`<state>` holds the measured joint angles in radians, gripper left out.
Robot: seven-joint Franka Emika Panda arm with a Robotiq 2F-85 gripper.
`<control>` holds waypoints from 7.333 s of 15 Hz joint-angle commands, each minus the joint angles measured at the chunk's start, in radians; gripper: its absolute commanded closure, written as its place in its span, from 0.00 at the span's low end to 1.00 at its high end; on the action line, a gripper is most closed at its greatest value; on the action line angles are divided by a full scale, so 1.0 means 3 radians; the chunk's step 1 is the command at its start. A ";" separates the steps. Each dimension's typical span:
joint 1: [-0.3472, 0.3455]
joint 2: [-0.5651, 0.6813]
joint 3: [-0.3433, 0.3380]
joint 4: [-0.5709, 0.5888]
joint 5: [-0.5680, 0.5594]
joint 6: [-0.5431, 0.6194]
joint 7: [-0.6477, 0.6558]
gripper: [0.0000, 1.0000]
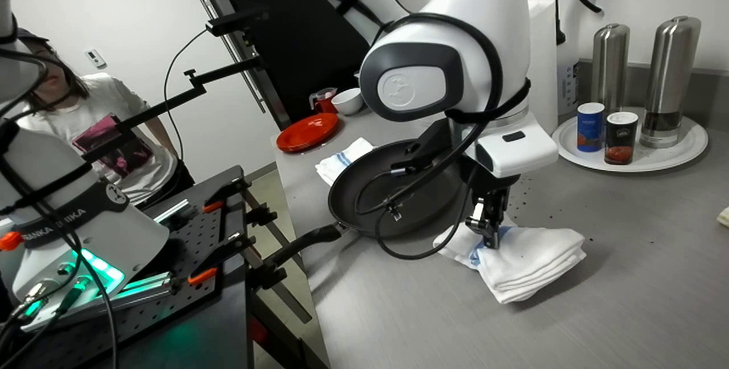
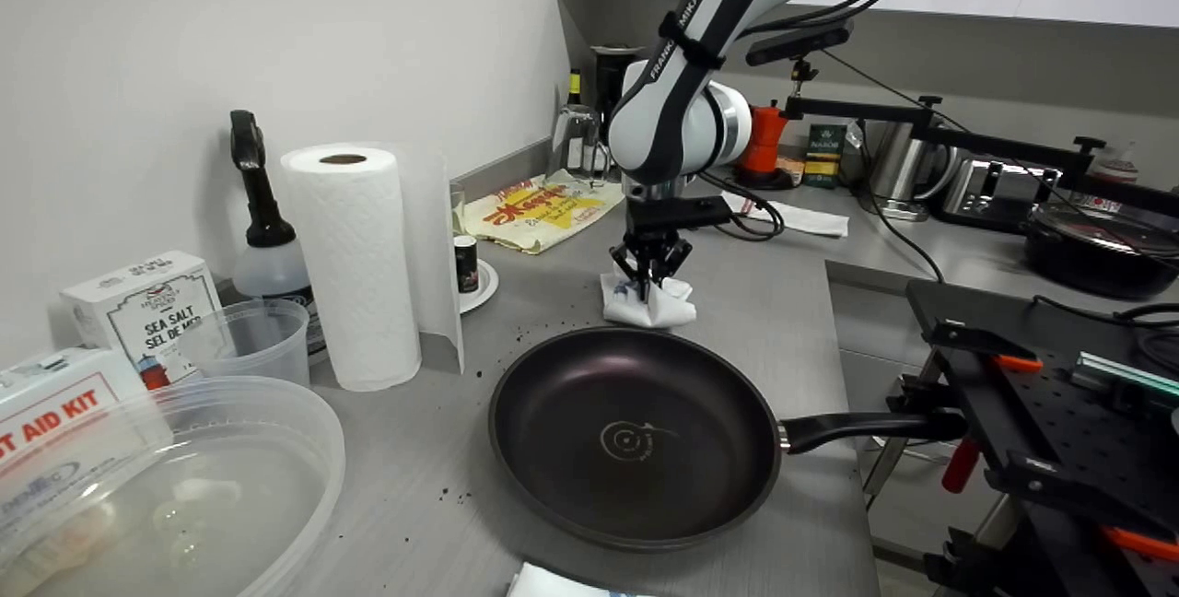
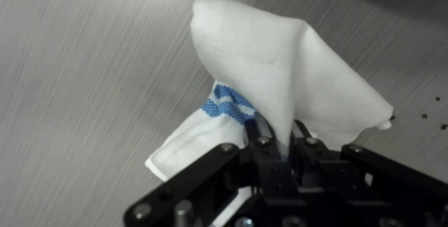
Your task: Wipe the pan with the dish cloth
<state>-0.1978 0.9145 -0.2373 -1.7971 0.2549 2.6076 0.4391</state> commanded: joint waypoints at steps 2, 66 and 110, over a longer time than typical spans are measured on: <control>0.0128 -0.0393 -0.0076 -0.0323 0.0029 0.0116 0.0121 0.97; 0.1040 -0.0014 0.0171 -0.0482 -0.0783 0.0109 0.0091 0.97; 0.0132 -0.0944 0.1180 -0.0876 0.1015 -0.1010 -0.0895 0.97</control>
<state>-0.1664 0.7815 0.1554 -1.9429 0.5466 2.2975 0.2011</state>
